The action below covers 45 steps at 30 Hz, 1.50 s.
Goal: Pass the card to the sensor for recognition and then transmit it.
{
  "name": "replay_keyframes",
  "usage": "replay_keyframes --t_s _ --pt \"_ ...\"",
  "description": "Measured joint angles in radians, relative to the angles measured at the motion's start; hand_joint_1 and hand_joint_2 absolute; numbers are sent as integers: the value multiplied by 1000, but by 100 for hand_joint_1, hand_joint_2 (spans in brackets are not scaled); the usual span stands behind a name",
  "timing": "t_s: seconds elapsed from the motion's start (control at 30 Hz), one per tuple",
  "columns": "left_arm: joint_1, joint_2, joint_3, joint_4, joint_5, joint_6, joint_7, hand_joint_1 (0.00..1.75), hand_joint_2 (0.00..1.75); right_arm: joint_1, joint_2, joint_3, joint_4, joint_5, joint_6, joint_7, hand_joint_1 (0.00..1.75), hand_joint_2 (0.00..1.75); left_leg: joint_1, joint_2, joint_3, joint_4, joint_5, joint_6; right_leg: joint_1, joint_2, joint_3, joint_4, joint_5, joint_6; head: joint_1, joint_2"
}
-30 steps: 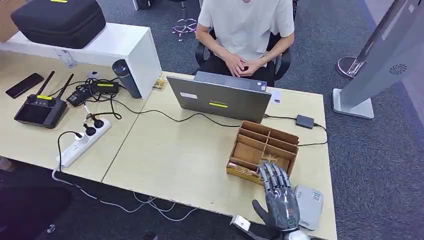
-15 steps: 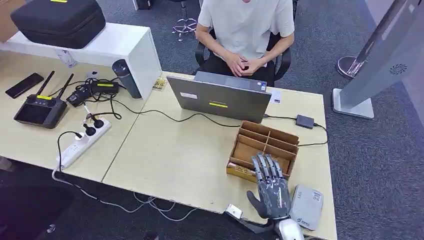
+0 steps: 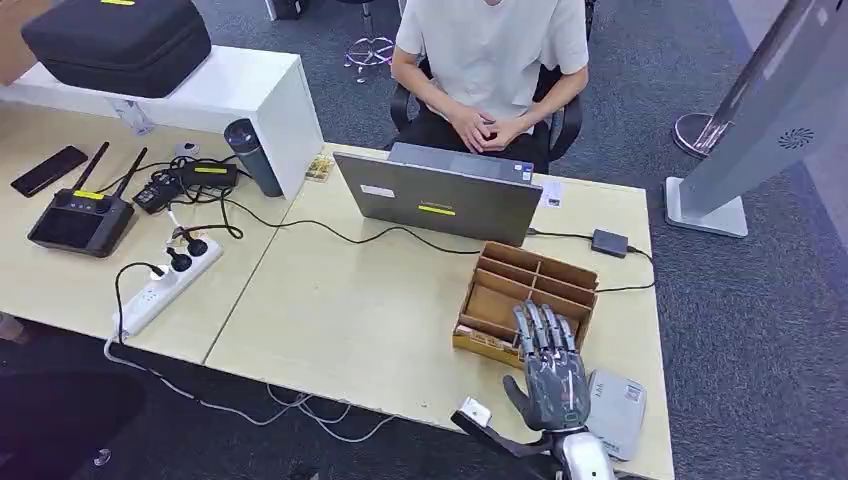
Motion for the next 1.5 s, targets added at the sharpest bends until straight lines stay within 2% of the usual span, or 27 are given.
replay_keyframes --t_s 0.27,0.9,1.5 --pt "0 0 0 0 0 0 0 0 175 0 0 -10 0 9 0 9 0 175 0 0 0 0 0 0 0 0 0 0 0 0 0 0" --pt "0 6 17 0 -7 -3 0 0 175 11 -7 -122 -72 -22 0 -24 0 175 0 0 0 0 0 0 0 0 0 0 0 0 0 0" --pt "0 9 19 0 -10 -3 0 0 175 18 -8 -135 -82 -37 -2 -45 0 175 0 0 0 0 0 0 0 0 0 0 0 0 0 0"
